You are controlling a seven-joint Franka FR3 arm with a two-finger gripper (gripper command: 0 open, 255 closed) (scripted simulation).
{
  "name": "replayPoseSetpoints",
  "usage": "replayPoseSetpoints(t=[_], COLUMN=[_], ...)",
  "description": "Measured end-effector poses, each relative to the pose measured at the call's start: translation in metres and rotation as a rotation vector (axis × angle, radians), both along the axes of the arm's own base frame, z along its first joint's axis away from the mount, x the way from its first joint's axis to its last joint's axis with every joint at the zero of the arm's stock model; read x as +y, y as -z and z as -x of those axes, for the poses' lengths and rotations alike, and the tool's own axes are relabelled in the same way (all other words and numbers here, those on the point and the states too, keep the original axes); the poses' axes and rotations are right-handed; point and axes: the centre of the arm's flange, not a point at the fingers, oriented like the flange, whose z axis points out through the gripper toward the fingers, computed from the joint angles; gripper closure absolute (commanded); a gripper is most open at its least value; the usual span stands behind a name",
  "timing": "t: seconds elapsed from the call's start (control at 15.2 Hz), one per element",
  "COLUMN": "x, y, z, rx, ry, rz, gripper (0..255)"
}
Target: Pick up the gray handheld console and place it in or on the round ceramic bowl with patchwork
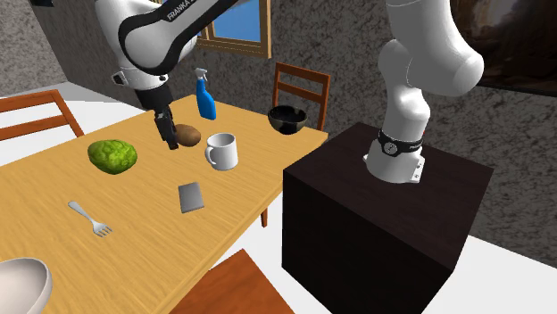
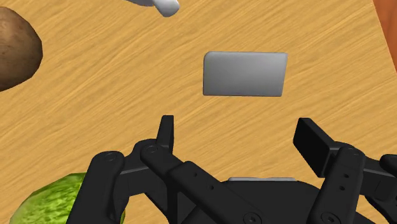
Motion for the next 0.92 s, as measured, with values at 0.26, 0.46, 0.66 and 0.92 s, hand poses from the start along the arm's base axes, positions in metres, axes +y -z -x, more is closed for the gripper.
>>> replayPoseSetpoints(t=[0.26, 0.46, 0.66, 0.92], x=[-0.033, -0.038, -0.038, -0.037], y=[0.021, 0.038, 0.055, 0.062], z=[-0.011, -0.010, -0.009, -0.008], rx=[0.004, 0.005, 0.004, 0.005], ry=[0.015, 0.017, 0.017, 0.017], rz=[0.005, 0.005, 0.005, 0.005], gripper=[0, 0, 0, 0])
